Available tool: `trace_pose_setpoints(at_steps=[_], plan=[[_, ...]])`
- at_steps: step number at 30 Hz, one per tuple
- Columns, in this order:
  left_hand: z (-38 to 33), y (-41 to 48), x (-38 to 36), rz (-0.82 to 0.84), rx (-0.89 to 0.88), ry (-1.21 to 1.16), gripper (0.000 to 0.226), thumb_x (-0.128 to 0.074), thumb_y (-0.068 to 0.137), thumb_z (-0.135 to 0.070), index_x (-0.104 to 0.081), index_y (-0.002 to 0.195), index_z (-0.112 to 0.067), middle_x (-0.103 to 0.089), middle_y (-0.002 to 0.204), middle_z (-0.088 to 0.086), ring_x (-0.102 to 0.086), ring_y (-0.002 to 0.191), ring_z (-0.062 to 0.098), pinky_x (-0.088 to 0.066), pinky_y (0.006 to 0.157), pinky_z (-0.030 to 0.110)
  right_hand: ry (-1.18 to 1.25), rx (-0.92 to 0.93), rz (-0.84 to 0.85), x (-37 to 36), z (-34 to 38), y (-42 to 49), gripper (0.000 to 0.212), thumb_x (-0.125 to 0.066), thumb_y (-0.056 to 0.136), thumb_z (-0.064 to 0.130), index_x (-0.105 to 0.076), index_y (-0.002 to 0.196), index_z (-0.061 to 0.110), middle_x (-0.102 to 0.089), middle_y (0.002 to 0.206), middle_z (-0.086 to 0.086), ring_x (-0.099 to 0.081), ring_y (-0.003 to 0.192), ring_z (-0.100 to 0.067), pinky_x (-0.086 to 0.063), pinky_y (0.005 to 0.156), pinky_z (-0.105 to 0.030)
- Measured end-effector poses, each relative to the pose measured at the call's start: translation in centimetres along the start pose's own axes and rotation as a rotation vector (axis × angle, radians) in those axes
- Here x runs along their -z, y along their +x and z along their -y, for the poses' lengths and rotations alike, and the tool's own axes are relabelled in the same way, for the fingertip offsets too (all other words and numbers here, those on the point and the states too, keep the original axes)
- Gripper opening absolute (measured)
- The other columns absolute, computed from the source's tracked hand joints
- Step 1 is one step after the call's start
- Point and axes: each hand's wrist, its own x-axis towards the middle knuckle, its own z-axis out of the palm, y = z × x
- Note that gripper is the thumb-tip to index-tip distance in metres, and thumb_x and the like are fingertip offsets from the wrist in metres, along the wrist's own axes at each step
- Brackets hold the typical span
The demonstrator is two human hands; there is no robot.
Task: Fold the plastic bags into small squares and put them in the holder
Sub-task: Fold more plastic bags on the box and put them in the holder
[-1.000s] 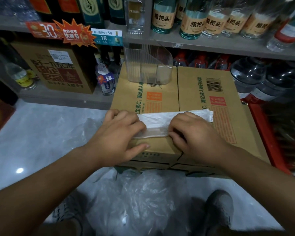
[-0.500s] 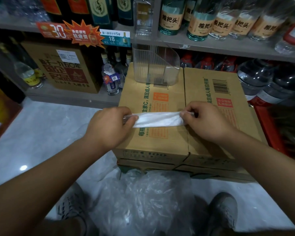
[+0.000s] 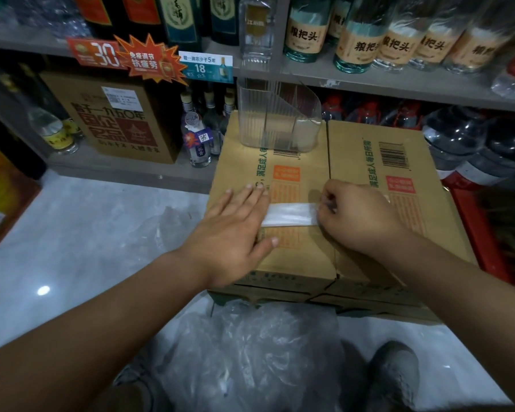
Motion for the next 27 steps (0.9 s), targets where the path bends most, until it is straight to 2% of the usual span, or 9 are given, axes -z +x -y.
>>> trace_pose_setpoints(at_steps=[4,7,9,11,14,18,20,24,27], plan=[[-0.2,-0.1,-0.7,0.045,0.027,0.073,0.089,0.009,0.089,-0.068,0.010,0.160,-0.014,0.016,0.169,0.002,0.024,0.153,0.013,0.017,0.124,0.039,-0.130,-0.059,-0.036,0.3,0.5,-0.1,0.013,-0.058,0.092,0.031,-0.060,0.093,0.019,-0.063,0.091,-0.003,-0.059,0.087,-0.026,-0.047,0.072,-0.036],[-0.4,-0.1,-0.6,0.054,0.038,0.111,0.089,0.012,0.088,-0.067,0.012,0.160,-0.015,0.019,0.168,0.002,0.026,0.152,0.014,0.015,0.124,0.042,-0.229,0.070,-0.186,-0.1,1.5,-1.0,0.034,-0.054,0.091,0.032,-0.059,0.120,0.016,-0.055,0.119,-0.009,-0.049,0.111,-0.028,-0.039,0.092,-0.041],[-0.5,-0.1,-0.6,0.057,0.045,0.122,0.089,0.014,0.087,-0.066,0.011,0.161,-0.015,0.018,0.168,0.002,0.025,0.152,0.013,0.014,0.124,0.043,-0.156,0.281,-0.084,-1.0,2.5,-2.1,0.054,-0.037,0.094,0.039,-0.052,0.140,0.016,-0.046,0.144,-0.011,-0.038,0.134,-0.029,-0.029,0.108,-0.042],[-0.6,-0.2,-0.6,0.058,0.051,0.125,0.089,0.014,0.087,-0.065,0.010,0.161,-0.016,0.017,0.169,0.001,0.024,0.152,0.012,0.013,0.124,0.045,-0.136,0.398,0.131,-2.3,2.6,-3.0,0.067,-0.016,0.099,0.049,-0.029,0.157,0.019,-0.020,0.166,-0.005,-0.010,0.154,-0.023,-0.007,0.125,-0.042],[-0.6,-0.3,-0.5,0.051,0.065,0.116,0.090,0.015,0.085,-0.066,0.010,0.161,-0.018,0.016,0.169,0.000,0.022,0.153,0.012,0.011,0.124,0.047,-0.206,0.372,0.278,-3.0,0.8,-3.7,0.078,0.006,0.094,0.064,0.003,0.161,0.024,0.017,0.167,0.005,0.023,0.152,-0.014,0.011,0.124,-0.046],[-0.3,-1.1,-0.4,0.054,0.073,0.109,0.093,0.014,0.085,-0.070,0.009,0.161,-0.017,0.015,0.169,0.000,0.020,0.154,0.013,0.009,0.125,0.046,-0.239,0.320,0.265,-2.6,-0.6,-3.8,0.084,0.013,0.089,0.073,0.015,0.159,0.026,0.027,0.164,0.008,0.030,0.149,-0.013,0.013,0.124,-0.046],[-0.1,-1.7,-0.4,0.068,0.069,0.106,0.095,0.015,0.084,-0.071,0.010,0.161,-0.017,0.016,0.169,0.000,0.021,0.154,0.013,0.009,0.125,0.045,-0.173,0.300,0.264,-2.5,-0.4,-3.9,0.087,0.009,0.089,0.075,0.011,0.160,0.025,0.022,0.165,0.008,0.028,0.150,-0.011,0.014,0.124,-0.044],[0.3,-3.2,-0.6,0.045,0.045,0.108,0.093,0.010,0.088,-0.071,0.007,0.162,-0.016,0.013,0.170,0.001,0.018,0.154,0.013,0.007,0.126,0.044,-0.107,0.309,0.219,-2.2,-0.5,-3.7,0.077,-0.003,0.092,0.072,-0.018,0.156,0.031,0.012,0.168,0.006,0.021,0.153,-0.013,0.014,0.124,-0.045],[1.0,-4.4,-0.7,-0.012,0.005,0.044,0.090,-0.002,0.093,-0.071,-0.008,0.163,-0.015,-0.001,0.171,0.002,0.006,0.156,0.015,0.003,0.127,0.040,-0.134,0.281,0.166,-1.7,-1.0,-3.6,0.070,-0.010,0.094,0.072,-0.025,0.154,0.039,0.012,0.169,0.004,0.020,0.153,-0.016,0.012,0.123,-0.048]])
